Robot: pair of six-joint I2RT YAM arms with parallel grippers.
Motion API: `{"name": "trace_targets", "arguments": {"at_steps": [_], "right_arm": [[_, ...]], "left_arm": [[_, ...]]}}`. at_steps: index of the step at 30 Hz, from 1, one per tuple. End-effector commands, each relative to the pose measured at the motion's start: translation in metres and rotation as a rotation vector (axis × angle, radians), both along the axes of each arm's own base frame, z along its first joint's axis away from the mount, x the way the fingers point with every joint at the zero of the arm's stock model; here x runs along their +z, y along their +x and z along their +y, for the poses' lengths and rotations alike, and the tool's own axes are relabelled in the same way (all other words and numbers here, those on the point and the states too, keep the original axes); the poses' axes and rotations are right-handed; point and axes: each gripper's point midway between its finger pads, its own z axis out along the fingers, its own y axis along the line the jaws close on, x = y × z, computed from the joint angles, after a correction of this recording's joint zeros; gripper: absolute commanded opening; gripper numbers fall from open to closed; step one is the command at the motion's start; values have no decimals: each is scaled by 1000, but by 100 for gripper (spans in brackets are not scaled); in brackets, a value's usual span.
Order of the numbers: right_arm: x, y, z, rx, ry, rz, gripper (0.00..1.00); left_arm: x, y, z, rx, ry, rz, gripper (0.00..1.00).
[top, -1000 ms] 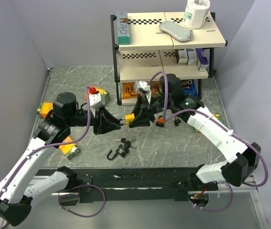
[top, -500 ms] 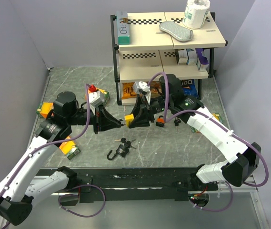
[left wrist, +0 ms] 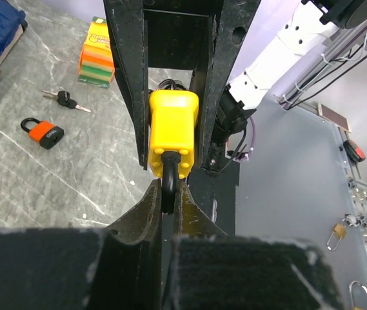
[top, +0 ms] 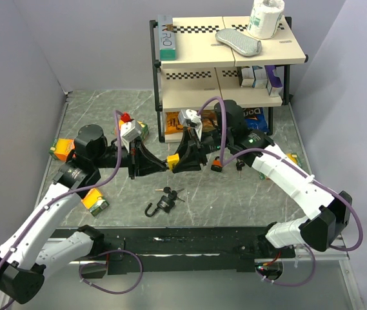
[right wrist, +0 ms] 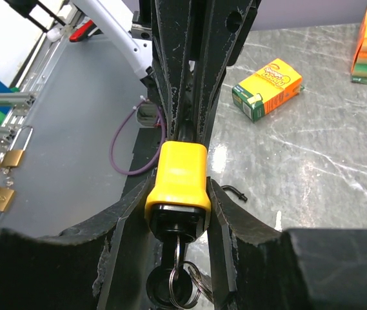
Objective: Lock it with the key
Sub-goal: Lock the lock.
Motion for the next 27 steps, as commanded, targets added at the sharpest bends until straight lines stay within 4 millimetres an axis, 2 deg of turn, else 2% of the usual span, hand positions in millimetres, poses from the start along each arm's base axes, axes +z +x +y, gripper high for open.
{"name": "trace_targets", "arguments": {"at_steps": [1,7,8,9,10,13,14,15,16,17,21,27], "right_arm": [[32,-10,35,124,143,-161,0],[25,-14,31,141,111,-144,0],[25,-14,28,136,102,-152,0],[17,-11,22,124,68,-142,1],[17,-10,17,115,59,-142,6],[9,-1,-6,63,14,-124,28],[9,1,-13,50,3,-130,49],[10,9,-21,25,1,-166,58],[5,7,-29,16,-33,-135,67],[8,10,-32,3,-39,-150,70],[2,21,-44,-33,-88,-161,72],[-6,25,-36,-34,-107,-150,60]], "left_arm": [[22,9,-22,-36,-89,-96,1],[22,8,-18,-26,-74,-94,1],[14,7,-11,-14,-39,-58,1],[11,8,-8,-3,-22,-66,1],[6,8,-4,0,-2,-97,1],[0,6,10,8,26,-106,1],[1,7,15,19,33,-114,1],[-6,4,18,19,55,-87,1],[-9,6,21,17,67,-107,1],[-10,5,22,15,77,-108,1],[-15,3,25,-4,98,-149,1],[-17,3,24,-33,92,-158,1]]}}
